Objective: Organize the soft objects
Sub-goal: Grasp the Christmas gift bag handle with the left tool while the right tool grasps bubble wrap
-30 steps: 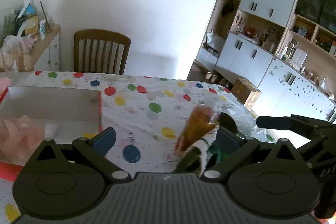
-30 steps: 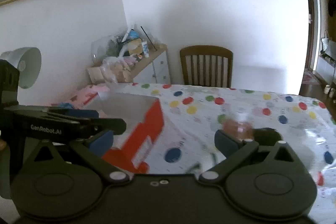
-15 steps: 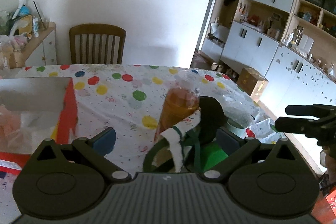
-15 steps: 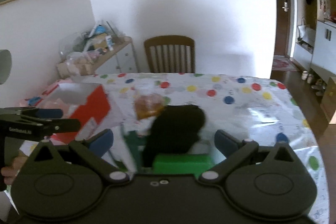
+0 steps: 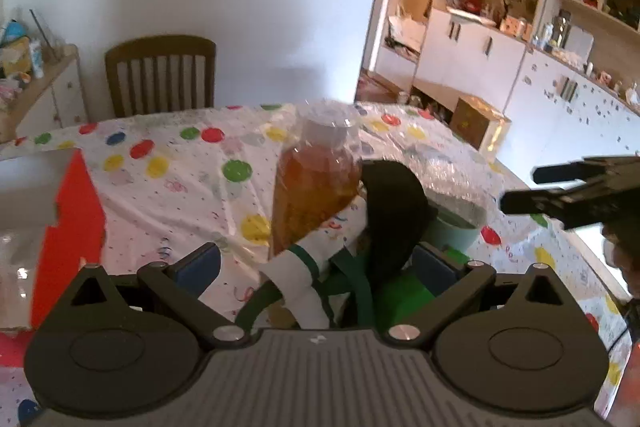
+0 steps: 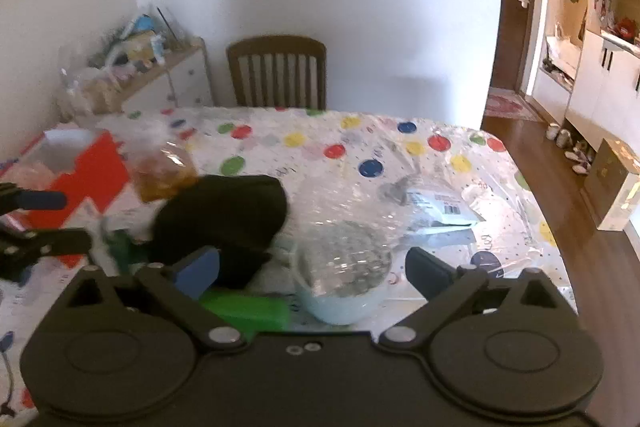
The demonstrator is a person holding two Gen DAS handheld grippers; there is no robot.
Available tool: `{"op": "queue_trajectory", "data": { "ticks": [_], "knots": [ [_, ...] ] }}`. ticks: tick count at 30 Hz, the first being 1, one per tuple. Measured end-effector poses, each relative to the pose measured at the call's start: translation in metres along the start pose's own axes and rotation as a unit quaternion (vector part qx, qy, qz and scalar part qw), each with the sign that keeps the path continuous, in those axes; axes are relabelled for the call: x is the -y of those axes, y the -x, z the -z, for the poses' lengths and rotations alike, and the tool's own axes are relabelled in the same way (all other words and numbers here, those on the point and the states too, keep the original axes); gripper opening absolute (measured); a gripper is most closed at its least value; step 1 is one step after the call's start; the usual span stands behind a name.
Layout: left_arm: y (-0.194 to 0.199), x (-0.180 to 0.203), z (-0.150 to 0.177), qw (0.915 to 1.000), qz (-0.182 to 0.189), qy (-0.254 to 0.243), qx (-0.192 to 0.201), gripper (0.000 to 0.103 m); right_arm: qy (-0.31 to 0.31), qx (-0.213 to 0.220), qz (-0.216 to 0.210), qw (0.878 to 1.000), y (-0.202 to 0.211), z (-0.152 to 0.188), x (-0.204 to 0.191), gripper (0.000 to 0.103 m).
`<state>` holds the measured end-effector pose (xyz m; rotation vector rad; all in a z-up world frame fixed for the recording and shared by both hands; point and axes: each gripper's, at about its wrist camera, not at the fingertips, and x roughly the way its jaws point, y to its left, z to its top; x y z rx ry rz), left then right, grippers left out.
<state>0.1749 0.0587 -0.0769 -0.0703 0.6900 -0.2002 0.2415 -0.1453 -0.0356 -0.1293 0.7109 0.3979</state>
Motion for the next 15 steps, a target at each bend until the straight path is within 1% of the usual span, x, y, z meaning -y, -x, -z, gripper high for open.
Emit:
{"op": "queue_trajectory", "data": {
  "ticks": [6,8,13,15],
  "knots": [
    [-0.025,-0.001,0.006,0.9994,0.005,-0.004,-0.035,0.103,-0.004,-0.031,0.006,0.999,-0.040,-0.001,0.013,0.092],
    [-0.032,-0.003,0.009,0.9990,0.007,0.000,-0.045,0.102,-0.002,-0.039,0.007,0.999,-0.049,-0.001,0.016,0.091],
    [-0.043,-0.009,0.014,0.9982,0.020,0.011,-0.055,0.102,0.006,-0.052,0.008,0.999,-0.061,0.001,0.016,0.084],
    [-0.047,-0.010,0.015,0.9978,0.027,0.014,-0.058,0.096,0.007,-0.054,0.007,0.998,-0.064,0.001,0.017,0.080]
  ]
}}
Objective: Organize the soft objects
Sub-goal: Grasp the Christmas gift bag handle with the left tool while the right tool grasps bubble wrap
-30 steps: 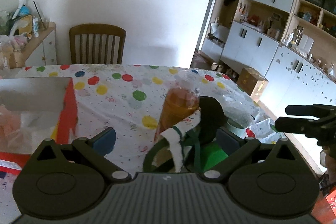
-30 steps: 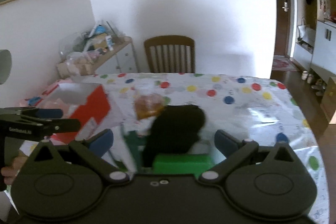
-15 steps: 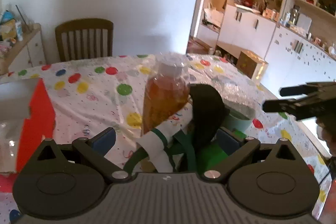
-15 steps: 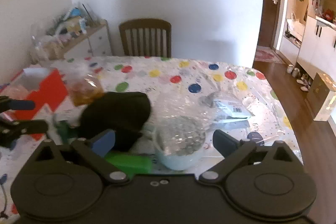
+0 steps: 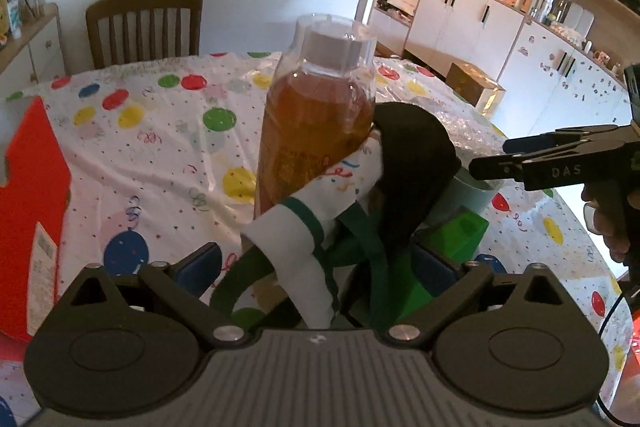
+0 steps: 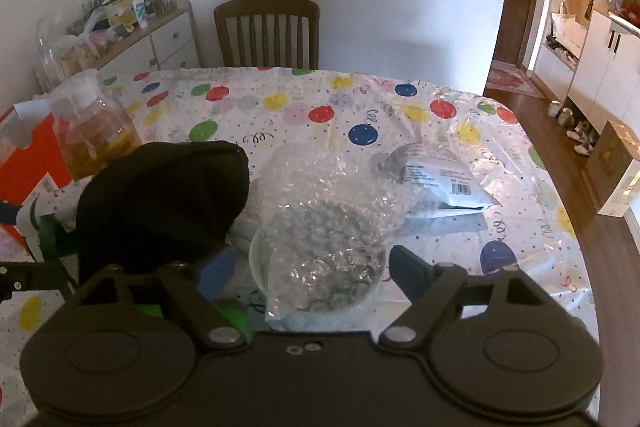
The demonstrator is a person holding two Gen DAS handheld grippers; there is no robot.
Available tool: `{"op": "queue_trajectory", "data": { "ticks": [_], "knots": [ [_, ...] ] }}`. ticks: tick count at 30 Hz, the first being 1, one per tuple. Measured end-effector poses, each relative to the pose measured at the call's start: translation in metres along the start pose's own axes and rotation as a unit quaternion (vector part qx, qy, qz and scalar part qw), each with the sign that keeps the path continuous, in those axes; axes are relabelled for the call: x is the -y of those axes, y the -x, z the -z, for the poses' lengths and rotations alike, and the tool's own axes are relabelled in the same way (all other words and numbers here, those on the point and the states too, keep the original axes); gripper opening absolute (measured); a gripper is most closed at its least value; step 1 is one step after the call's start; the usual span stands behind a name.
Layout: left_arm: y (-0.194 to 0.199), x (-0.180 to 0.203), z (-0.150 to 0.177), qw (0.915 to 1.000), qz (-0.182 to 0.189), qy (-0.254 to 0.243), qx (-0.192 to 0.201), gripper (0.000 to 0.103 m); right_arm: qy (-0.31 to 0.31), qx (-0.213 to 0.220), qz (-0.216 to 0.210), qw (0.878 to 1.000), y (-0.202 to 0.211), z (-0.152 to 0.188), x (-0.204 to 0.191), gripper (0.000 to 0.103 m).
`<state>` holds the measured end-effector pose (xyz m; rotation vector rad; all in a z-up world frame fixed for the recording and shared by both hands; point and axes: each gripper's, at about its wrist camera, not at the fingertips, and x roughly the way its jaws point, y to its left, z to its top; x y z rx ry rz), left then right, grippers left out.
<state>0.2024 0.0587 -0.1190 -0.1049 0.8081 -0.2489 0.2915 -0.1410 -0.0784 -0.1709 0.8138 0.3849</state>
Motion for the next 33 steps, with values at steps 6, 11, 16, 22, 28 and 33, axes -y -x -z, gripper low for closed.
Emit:
{"op": "queue_trajectory", "data": {
  "ticks": [6,11,16,22,28,33],
  "knots": [
    [-0.002,-0.003,-0.001,0.9999,0.006,0.007,0.004,0.078,0.004,-0.005,0.001,1.000,-0.005,-0.002,0.002,0.071],
    [0.000,-0.010,-0.001,0.9996,0.005,0.026,0.006,0.054,0.009,-0.005,0.008,1.000,-0.005,-0.002,0.001,0.057],
    [0.004,-0.014,-0.002,0.9993,-0.003,0.036,0.010,0.037,0.017,-0.003,0.018,1.000,-0.004,-0.001,0.000,0.042],
    [0.011,-0.010,-0.002,0.9991,-0.016,0.033,0.019,0.022,0.025,0.002,0.028,0.999,-0.001,0.000,0.002,0.017],
    [0.027,0.003,-0.004,0.9988,-0.019,0.019,0.040,0.015,0.039,0.012,0.036,0.999,0.004,0.001,0.001,0.006],
    [0.042,0.013,-0.007,0.9980,-0.017,0.018,0.058,0.012,0.044,0.033,0.040,0.998,0.018,0.001,0.000,0.004]
  ]
}}
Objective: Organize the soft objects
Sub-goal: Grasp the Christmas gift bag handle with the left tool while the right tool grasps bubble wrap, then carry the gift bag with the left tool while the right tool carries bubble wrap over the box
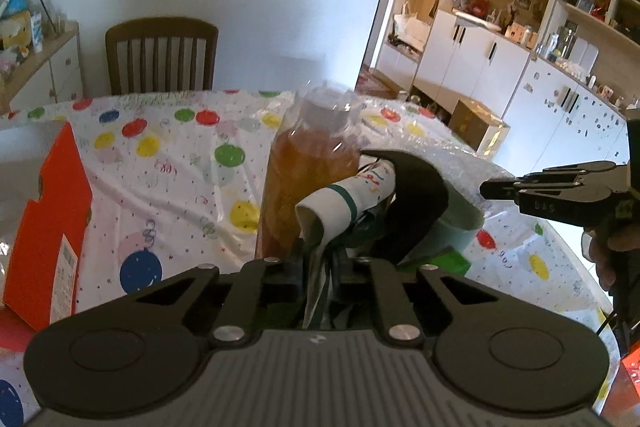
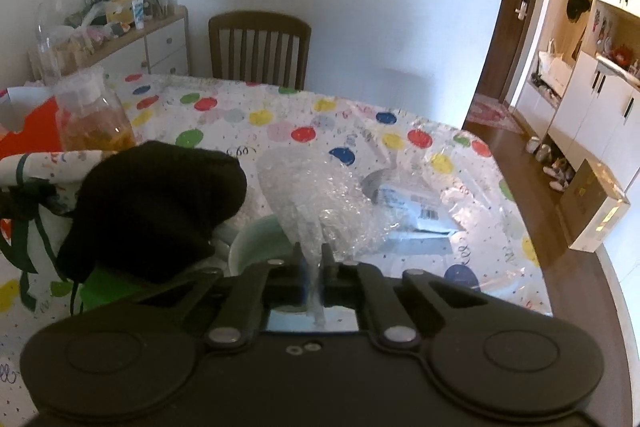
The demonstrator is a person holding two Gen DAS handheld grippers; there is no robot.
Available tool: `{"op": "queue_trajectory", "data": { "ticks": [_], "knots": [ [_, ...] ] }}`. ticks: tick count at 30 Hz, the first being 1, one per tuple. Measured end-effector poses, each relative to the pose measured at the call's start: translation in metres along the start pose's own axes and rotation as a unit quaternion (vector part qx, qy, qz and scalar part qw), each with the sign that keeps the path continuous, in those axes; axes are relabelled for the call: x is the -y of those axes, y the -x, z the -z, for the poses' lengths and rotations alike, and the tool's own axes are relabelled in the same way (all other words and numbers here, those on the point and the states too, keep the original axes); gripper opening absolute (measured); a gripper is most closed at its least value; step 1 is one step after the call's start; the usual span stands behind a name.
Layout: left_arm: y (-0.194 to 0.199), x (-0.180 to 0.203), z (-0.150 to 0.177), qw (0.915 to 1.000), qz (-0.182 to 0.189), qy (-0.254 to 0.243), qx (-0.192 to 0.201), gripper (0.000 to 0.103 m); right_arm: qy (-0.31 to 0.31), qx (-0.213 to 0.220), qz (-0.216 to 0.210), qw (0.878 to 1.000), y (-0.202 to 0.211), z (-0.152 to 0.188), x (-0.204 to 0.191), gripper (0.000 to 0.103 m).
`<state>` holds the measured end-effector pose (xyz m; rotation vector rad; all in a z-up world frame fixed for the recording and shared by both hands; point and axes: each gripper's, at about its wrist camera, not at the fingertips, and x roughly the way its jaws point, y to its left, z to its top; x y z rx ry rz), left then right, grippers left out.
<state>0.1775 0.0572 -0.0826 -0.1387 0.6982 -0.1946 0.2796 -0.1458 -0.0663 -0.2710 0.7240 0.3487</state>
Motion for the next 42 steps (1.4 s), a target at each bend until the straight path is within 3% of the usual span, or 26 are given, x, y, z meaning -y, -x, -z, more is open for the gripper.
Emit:
{"op": "queue_trajectory", "data": {
  "ticks": [12,26,42],
  "knots": [
    [0.029,0.010,-0.020,0.9989,0.001,0.006,0.047,0.009,-0.010,0.049,-0.015,0.999,0.049,-0.007,0.004,0.003],
    [0.071,0.006,-0.032,0.9960,0.009,0.025,0.086,0.009,-0.037,0.084,-0.064,0.994,0.108,-0.005,-0.004,0.003],
    [0.135,-0.043,-0.046,0.9864,-0.001,0.063,0.152,0.009,-0.038,0.134,-0.092,0.986,0.154,-0.025,-0.043,0.003]
  ]
}}
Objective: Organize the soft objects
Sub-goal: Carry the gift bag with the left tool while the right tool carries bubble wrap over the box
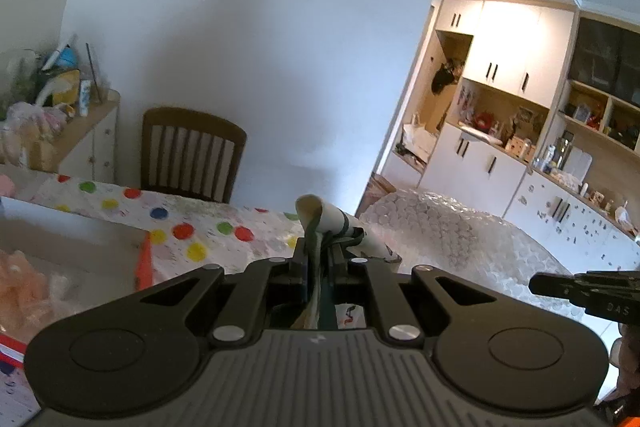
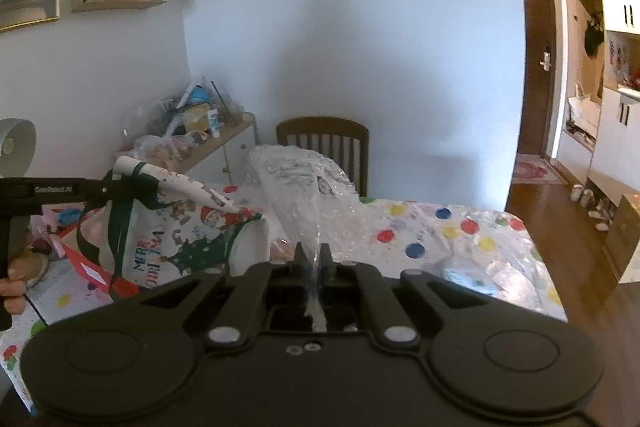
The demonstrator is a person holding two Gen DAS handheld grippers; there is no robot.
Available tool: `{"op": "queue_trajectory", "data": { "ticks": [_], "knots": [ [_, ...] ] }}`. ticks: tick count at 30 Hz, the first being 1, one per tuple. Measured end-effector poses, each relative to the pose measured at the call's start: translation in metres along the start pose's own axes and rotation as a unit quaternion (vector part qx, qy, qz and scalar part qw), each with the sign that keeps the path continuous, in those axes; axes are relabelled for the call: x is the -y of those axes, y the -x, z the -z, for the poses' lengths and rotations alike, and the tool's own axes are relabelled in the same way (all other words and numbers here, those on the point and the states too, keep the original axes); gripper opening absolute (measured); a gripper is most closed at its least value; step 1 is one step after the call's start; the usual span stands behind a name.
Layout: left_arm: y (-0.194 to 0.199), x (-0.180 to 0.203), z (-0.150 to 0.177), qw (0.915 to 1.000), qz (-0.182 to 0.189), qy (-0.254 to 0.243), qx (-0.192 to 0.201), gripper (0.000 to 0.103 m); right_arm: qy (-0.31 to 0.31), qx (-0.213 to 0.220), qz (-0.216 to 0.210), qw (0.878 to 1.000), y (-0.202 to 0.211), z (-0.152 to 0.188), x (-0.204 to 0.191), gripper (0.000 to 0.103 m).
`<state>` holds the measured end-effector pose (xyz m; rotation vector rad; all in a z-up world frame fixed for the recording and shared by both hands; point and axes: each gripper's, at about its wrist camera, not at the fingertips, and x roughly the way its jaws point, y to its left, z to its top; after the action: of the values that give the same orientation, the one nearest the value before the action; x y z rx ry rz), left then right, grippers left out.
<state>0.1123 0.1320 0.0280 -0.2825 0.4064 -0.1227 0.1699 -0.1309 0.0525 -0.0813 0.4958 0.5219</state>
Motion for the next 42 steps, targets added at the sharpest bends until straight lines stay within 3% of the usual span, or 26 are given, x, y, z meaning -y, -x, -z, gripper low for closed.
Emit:
{"op": "queue_trajectory", "data": {
  "ticks": [9,27,34,42],
  "knots": [
    [0.031,-0.049,-0.017,0.9991,-0.034,-0.002,0.024,0.009,0.016,0.006,-0.029,0.999,-0.013,-0.020,-0.056,0.003],
    [0.078,-0.175,-0.056,0.9919,-0.109,-0.009,0.065,0.009,0.042,-0.032,-0.107,0.993,-0.087,-0.039,-0.193,0.003],
    [0.063,-0.214,-0.067,0.9897,-0.119,-0.012,0.080,0.009,0.019,-0.061,-0.120,0.991,-0.124,-0.045,-0.228,0.003],
    [0.019,-0.251,-0.052,0.9924,-0.116,-0.002,0.041,0.009,-0.004,-0.116,-0.123,0.986,-0.181,-0.041,-0.261,0.003]
  ]
}}
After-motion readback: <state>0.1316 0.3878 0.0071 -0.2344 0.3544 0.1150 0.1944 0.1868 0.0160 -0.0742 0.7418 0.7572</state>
